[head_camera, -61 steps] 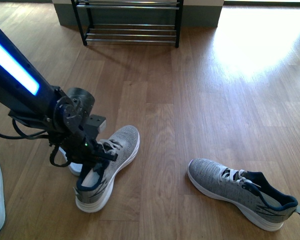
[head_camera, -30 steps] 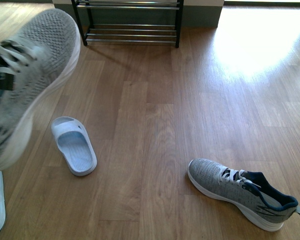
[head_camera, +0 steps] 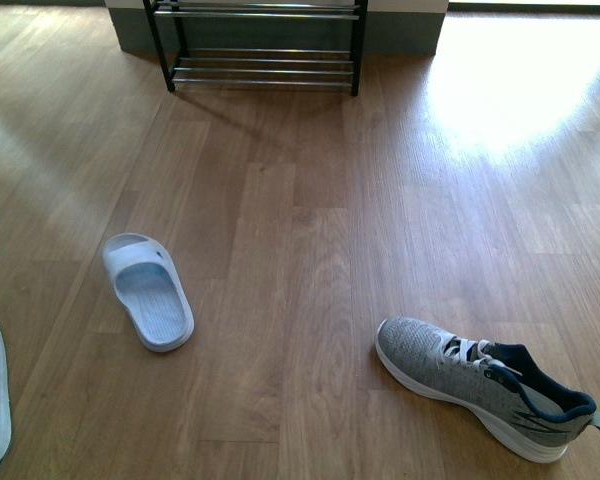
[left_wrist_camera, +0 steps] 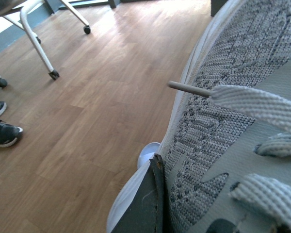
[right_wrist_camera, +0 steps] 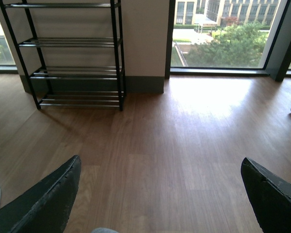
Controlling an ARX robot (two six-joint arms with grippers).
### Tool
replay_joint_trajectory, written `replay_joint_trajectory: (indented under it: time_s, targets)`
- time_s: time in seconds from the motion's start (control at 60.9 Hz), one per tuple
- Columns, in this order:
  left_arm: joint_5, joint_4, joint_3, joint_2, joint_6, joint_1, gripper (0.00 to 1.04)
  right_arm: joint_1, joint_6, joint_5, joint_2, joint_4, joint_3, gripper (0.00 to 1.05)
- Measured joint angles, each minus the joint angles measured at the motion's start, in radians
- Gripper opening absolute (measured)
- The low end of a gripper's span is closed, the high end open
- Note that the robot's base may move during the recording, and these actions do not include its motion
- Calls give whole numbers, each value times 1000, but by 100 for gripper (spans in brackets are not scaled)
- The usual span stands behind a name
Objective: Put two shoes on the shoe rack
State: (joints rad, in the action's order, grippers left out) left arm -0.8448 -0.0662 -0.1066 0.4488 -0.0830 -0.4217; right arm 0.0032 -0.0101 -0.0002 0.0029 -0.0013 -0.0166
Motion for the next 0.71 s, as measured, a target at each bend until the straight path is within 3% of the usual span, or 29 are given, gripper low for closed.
replay_joint_trajectory:
  time_s: [0.049, 0.197, 0.706]
  targets:
    - [14, 27, 5, 16, 13, 14, 2, 0, 0, 1, 0, 0, 0, 96]
    - [-78, 103, 15, 27, 90, -27, 2, 0, 0, 1, 0, 0, 0, 96]
    - [-91, 106, 20, 27, 123, -38, 2, 0, 0, 1, 0, 0, 0, 96]
